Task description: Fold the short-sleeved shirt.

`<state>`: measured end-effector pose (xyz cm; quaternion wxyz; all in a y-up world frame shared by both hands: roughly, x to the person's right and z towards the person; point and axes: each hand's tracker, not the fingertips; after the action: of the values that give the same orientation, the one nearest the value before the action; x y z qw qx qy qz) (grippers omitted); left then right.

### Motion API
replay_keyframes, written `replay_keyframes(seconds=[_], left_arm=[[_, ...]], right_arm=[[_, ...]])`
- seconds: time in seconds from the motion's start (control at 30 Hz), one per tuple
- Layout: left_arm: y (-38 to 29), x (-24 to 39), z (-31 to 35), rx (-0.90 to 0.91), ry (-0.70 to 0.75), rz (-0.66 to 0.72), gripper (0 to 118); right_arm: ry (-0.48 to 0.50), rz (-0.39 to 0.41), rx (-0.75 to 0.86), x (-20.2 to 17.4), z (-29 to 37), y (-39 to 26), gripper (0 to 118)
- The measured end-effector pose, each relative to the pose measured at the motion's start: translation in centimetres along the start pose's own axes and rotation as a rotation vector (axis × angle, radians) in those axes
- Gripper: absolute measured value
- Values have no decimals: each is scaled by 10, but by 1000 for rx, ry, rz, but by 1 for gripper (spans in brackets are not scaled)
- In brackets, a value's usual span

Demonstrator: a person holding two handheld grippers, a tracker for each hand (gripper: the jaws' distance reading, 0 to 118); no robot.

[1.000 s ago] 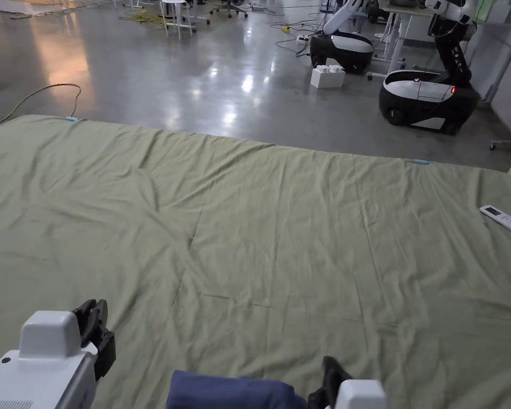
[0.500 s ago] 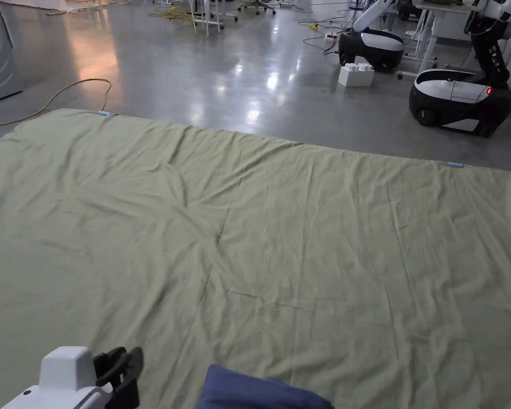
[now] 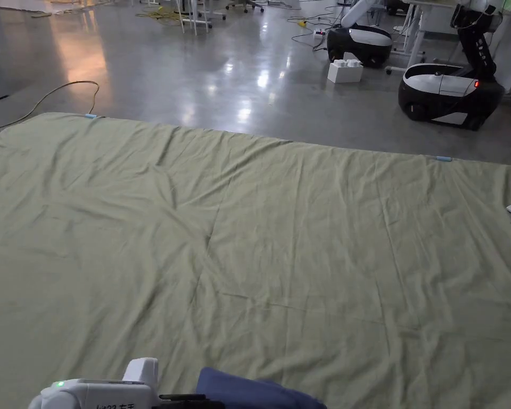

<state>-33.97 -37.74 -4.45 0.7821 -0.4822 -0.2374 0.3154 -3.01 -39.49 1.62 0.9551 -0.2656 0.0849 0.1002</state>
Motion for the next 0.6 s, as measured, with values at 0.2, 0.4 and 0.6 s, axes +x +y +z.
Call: replay_keyframes(seconds=[0.2,0.4,0.6], left_arm=[[-6,-22,-33,-23,-117,126,50],[-16,-39,-32,11,-193,232,28],[-14,-29,-23,28,-205,210,23]], right_arm=[[4,-4,3,2,-1,-2,1],[22,-12,11,5,-1,-4,1],[40,-38,13,13,-1,-1,1]])
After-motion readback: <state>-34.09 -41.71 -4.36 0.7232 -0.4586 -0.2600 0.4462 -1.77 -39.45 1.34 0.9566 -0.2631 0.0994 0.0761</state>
